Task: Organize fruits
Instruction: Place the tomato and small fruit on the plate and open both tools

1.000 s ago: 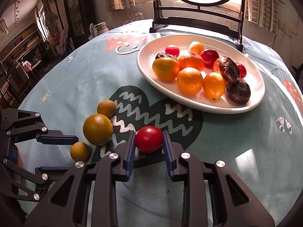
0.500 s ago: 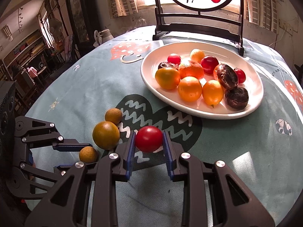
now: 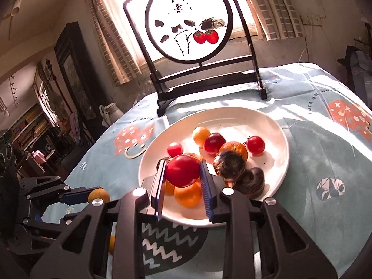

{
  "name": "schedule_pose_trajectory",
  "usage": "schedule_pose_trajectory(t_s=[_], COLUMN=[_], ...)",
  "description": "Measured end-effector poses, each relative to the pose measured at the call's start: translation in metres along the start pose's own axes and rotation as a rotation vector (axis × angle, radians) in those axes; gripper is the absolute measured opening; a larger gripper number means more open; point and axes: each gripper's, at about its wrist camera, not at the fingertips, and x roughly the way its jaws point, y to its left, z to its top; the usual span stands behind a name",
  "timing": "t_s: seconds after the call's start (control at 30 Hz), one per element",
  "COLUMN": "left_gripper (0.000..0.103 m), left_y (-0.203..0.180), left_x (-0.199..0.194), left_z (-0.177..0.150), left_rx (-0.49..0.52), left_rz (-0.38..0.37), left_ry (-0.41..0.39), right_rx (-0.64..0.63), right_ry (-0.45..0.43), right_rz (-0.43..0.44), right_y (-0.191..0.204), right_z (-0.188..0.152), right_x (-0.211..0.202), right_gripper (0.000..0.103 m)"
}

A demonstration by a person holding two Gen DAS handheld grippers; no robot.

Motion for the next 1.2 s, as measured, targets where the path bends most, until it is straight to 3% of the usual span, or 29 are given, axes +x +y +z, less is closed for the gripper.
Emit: schedule_pose_trajectory(t_s=[0.07, 0.2, 0.5, 0.53, 0.57, 0.6, 0.63, 0.67, 0.73, 0.83, 1.1, 1.2], left_gripper=[0.026, 0.026, 0.026, 0.028, 0.044, 0.057, 0.077, 0.081, 0.084, 0.098, 0.101, 0.101], left_y=[0.015, 0.038, 0.054, 0.055, 0.056, 0.056, 0.056, 0.056, 0.055, 0.057, 0.061, 0.071], left_x=[0.021, 0.066, 0.118, 0.122, 0.124, 0.123, 0.118, 0.110, 0.091, 0.058, -0.014, -0.014], left_z=[0.020, 0.046, 0.061, 0.063, 0.064, 0.065, 0.065, 0.064, 0.061, 0.050, -0.022, -0.052], left_rx=[-0.047, -0.113, -0.180, -0.185, -0.190, -0.189, -0.191, -0.192, -0.187, -0.206, -0.278, -0.326], left_rz=[0.058, 0.092, 0.116, 0.127, 0.141, 0.153, 0.174, 0.197, 0.200, 0.211, 0.258, 0.341], left_ry=[-0.010, 0.021, 0.078, 0.085, 0.087, 0.082, 0.063, 0.039, 0.014, -0.025, -0.108, -0.057], right_rx=[0.002, 0.008, -0.008, -0.012, -0.016, -0.020, -0.022, -0.023, -0.029, -0.050, -0.149, -0.189], right_ry=[-0.009, 0.018, 0.031, 0.039, 0.052, 0.065, 0.070, 0.067, 0.049, 0.029, 0.059, 0.120], right_rz=[-0.051, -0.084, -0.104, -0.108, -0.116, -0.124, -0.135, -0.143, -0.129, -0.095, 0.004, 0.030], right_y=[-0.009, -0.023, -0.032, -0.031, -0.031, -0.031, -0.030, -0.029, -0.024, -0.009, 0.047, 0.065], right_z=[0.010, 0.020, 0.028, 0.029, 0.029, 0.029, 0.029, 0.028, 0.029, 0.028, -0.012, -0.036], right_x=[0.013, 0.041, 0.059, 0.062, 0.065, 0.067, 0.066, 0.063, 0.053, 0.035, 0.000, -0.001], right_gripper=[0.029, 0.029, 0.029, 0.030, 0.032, 0.036, 0.046, 0.053, 0.054, 0.059, 0.062, 0.062])
